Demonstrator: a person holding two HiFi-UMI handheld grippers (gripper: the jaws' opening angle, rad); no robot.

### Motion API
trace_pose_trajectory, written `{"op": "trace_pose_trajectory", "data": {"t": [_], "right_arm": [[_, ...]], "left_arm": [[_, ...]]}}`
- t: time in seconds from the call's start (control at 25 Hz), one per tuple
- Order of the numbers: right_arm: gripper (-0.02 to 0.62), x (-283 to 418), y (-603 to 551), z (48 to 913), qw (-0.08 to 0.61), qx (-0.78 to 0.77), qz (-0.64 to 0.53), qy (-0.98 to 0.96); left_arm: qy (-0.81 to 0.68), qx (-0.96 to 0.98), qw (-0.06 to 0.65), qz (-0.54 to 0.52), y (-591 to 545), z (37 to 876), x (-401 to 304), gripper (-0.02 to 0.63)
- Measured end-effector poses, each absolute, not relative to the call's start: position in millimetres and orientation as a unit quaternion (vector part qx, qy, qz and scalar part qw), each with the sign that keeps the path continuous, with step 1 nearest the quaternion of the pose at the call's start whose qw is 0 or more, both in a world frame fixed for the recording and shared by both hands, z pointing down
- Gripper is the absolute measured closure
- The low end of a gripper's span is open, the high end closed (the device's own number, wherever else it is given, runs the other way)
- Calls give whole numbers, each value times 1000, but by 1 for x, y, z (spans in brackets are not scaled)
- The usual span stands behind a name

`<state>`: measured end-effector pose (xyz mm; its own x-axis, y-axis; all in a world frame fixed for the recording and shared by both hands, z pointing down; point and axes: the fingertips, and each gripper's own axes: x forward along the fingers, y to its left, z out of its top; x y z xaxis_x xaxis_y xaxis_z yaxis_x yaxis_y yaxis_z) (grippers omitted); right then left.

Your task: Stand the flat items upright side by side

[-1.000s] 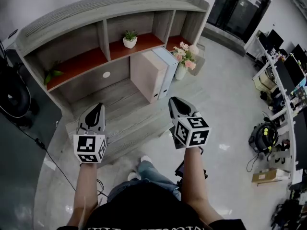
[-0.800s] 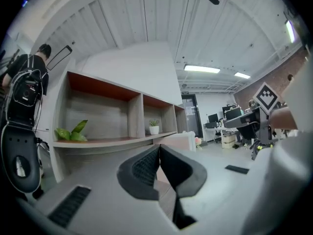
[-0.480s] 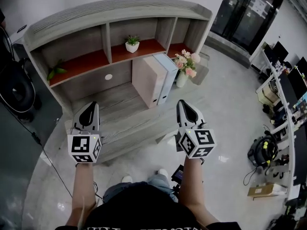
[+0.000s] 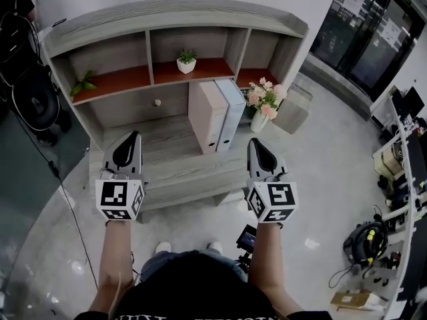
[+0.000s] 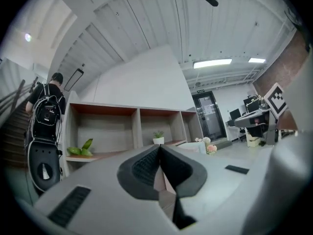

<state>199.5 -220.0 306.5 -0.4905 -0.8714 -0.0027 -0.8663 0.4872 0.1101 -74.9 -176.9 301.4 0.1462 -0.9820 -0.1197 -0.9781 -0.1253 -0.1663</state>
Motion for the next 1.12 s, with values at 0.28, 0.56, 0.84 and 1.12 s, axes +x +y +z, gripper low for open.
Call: {"op": "trace_pose_trajectory", "data": {"t": [0.28,0.56,0.84,1.12], "right_arm": [[581,239,-232,302,33,474,-72,-877],[581,273,-236,292,25,444,-80,-892],[581,291,-244,283,23,420,-85,-903],[581,289,-246,282,25,414,-82,-906]], "left_arm": [[681,-725,108,-2,-173,299,-29,595],[700,-704,118,-7,-162,292,10,595],[710,-693,125,-11,-158,286,33,595],[709,-693,128,-15,-157,283,33,595]]}}
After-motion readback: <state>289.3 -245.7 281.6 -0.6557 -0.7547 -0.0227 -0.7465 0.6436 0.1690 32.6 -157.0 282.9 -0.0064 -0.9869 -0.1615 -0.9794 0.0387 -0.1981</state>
